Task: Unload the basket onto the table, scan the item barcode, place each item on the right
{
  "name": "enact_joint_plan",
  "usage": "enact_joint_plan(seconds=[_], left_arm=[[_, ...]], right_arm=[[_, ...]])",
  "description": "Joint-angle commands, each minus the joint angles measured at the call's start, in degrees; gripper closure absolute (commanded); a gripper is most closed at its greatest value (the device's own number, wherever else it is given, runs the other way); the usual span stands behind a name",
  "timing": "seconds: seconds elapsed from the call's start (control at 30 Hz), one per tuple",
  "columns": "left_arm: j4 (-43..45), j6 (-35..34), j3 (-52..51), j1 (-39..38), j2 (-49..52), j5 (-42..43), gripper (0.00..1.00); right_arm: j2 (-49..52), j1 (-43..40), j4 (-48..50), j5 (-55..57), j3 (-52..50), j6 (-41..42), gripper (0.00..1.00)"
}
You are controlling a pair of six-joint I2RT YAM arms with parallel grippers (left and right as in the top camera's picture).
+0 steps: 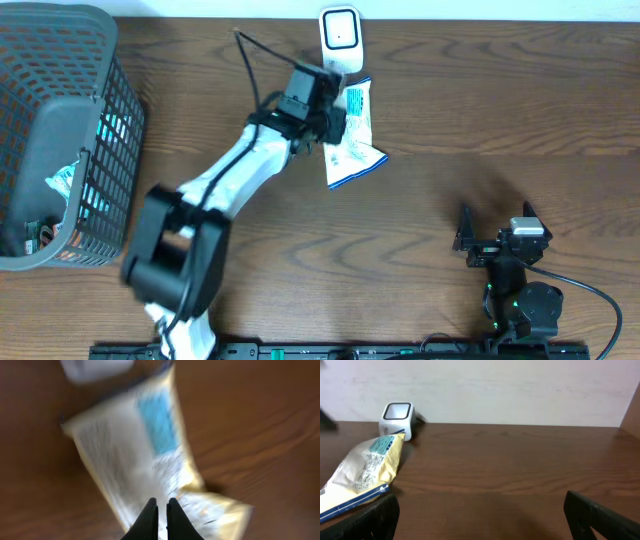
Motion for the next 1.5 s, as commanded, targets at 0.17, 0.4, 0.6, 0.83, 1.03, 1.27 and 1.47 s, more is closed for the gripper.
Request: enact_joint_plan(seconds=[0.17, 0.4, 0.6, 0.83, 1.03, 1.27, 1.47], left_arm=[[0.1, 0.7, 0.7, -0.2, -0.2, -1.9, 0.92], [1.4, 0.7, 0.7, -0.2, 8.2, -1.8, 0.92], [2.0, 0.9, 0.7, -1.4, 13.4, -1.9, 0.92], [1.6, 4.9, 1.2, -1.5, 9.6, -1.9, 0.92], [1.3, 4.8, 1.2, -1.6, 0.2, -1.9, 0.92], [-5.8, 3.1, 0.8, -1.6, -1.2, -1.8, 0.92], [-6.6, 1.1, -1.1, -2.6, 1.6, -1.6, 0.92]], right_arm=[[-0.3, 0.5, -0.1, 0.1, -0.2, -0.7, 0.01], [-0.3, 0.5, -0.1, 0.1, -0.2, -0.7, 0.01], [-0.3, 0.5, -0.1, 0.1, -0.2, -0.7, 0.01], [-0.3, 0.5, -0.1, 0.1, -0.2, -0.7, 0.01], [-0.3, 0.5, -0.1, 0.1, -0.2, -0.7, 0.01], [-0.3, 0.5, -0.1, 0.1, -0.2, -0.7, 0.01], [-0.3, 0.5, -0.1, 0.1, -0.2, -0.7, 0.01]])
